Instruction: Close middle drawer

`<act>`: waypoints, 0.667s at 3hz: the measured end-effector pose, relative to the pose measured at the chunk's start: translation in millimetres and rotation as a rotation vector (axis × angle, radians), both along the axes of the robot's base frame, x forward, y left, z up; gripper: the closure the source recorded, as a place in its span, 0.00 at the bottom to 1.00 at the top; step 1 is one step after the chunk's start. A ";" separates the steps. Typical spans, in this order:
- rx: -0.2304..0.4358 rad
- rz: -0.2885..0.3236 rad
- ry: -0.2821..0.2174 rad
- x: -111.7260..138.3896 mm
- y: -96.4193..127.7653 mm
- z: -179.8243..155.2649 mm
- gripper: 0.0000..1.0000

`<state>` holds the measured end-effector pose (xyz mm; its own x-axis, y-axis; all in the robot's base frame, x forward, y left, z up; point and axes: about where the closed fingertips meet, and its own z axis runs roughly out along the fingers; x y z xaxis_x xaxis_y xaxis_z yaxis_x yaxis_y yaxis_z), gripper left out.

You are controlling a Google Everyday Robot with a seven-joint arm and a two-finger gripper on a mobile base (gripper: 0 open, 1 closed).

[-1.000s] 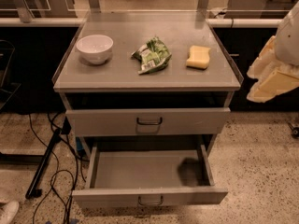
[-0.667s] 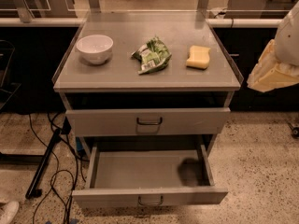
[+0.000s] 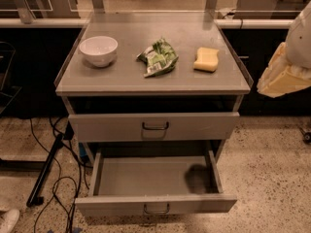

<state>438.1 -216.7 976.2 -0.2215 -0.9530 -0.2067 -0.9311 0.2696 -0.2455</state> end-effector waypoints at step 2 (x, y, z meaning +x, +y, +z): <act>-0.081 -0.057 0.023 -0.7 -7.2 -72.3 1.00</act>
Offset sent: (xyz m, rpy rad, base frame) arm -0.0008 -0.0167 -0.1508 -0.1698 0.0649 -0.1158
